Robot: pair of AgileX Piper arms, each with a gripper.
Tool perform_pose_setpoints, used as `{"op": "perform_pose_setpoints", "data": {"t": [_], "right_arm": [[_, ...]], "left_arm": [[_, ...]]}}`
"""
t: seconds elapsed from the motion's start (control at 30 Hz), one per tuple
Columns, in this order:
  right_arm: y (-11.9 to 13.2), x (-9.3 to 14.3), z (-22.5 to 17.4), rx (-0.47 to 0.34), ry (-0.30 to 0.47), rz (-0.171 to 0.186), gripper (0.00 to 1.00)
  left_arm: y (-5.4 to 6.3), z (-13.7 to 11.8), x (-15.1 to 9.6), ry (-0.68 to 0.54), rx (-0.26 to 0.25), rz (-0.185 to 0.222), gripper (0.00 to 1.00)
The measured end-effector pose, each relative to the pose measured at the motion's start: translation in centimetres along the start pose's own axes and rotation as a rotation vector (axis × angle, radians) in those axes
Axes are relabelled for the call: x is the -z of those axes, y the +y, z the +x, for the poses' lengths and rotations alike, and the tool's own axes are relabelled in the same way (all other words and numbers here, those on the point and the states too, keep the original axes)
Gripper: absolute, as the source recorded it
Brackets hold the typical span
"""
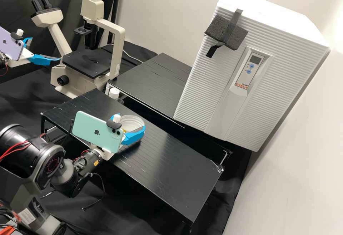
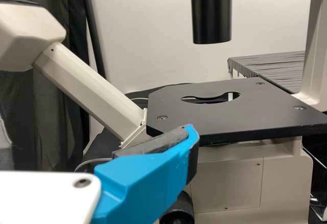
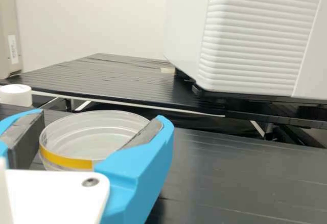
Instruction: Close the petri dish lid.
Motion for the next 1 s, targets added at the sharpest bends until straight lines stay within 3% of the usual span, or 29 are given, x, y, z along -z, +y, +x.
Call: {"op": "perform_pose_setpoints", "data": {"t": [0.03, 0.67, 0.8, 1.0], "right_arm": [[0.0, 0.0, 0.0, -0.002, -0.002, 0.000, 1.00], [-0.1, 0.6, -0.1, -0.003, 0.023, 0.005, 1.00], [0.3, 1.2, -1.1, -0.058, 0.020, -0.015, 1.00], [1.2, 1.2, -1.9, -0.101, 0.034, -0.006, 1.00]], "left_arm": [[0.0, 0.0, 0.0, 0.000, 0.000, 0.000, 1.00], [0.0, 0.0, 0.0, 0.000, 0.000, 0.000, 1.00], [0.0, 0.0, 0.0, 0.000, 0.000, 0.000, 1.00], [0.0, 0.0, 0.0, 0.000, 0.000, 0.000, 1.00]]}}
